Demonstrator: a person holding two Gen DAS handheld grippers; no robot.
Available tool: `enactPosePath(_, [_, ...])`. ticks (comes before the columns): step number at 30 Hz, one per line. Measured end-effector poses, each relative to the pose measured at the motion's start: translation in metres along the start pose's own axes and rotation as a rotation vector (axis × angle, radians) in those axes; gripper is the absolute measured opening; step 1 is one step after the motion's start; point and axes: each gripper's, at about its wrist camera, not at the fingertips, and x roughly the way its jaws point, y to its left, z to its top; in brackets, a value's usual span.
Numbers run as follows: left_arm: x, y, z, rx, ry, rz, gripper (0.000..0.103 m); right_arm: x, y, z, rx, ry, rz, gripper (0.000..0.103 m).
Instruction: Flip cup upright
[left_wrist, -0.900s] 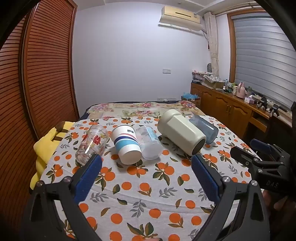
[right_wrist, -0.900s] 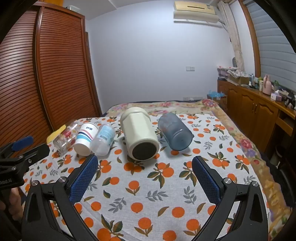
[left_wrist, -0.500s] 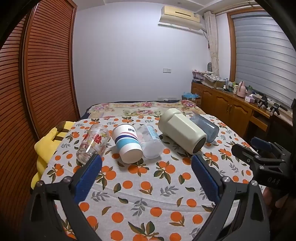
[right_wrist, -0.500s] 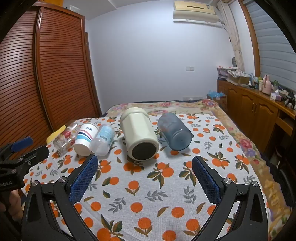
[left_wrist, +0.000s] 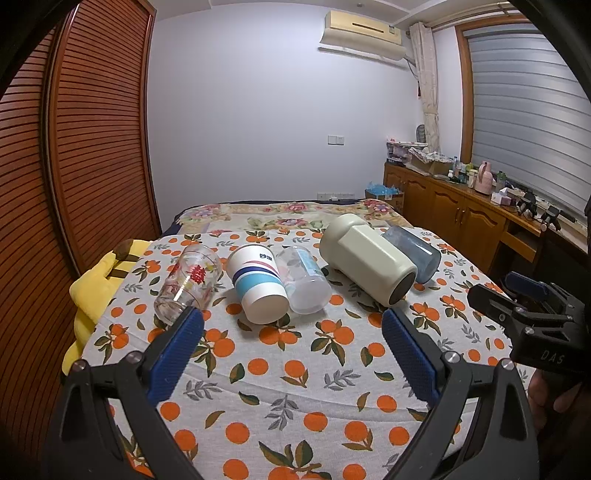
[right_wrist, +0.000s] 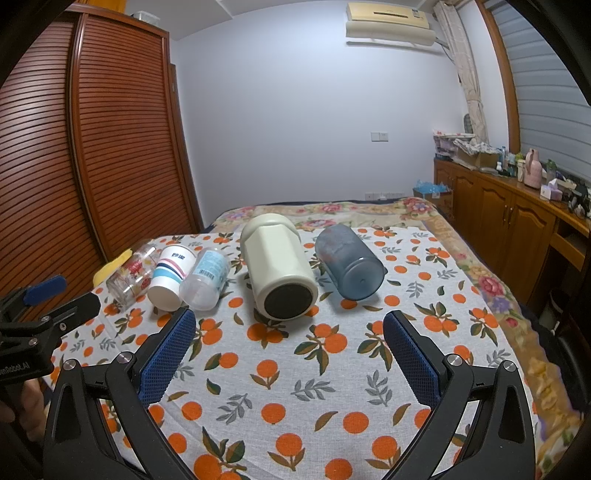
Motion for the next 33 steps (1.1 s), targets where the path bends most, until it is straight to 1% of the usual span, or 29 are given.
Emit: enactPosePath(33, [-0.0021,-0.0025,0.0000,-0.002,-0.009,-0.003,0.098,-0.0003,-0.0005,0.0001,0.003,0.002,0.001,0.103])
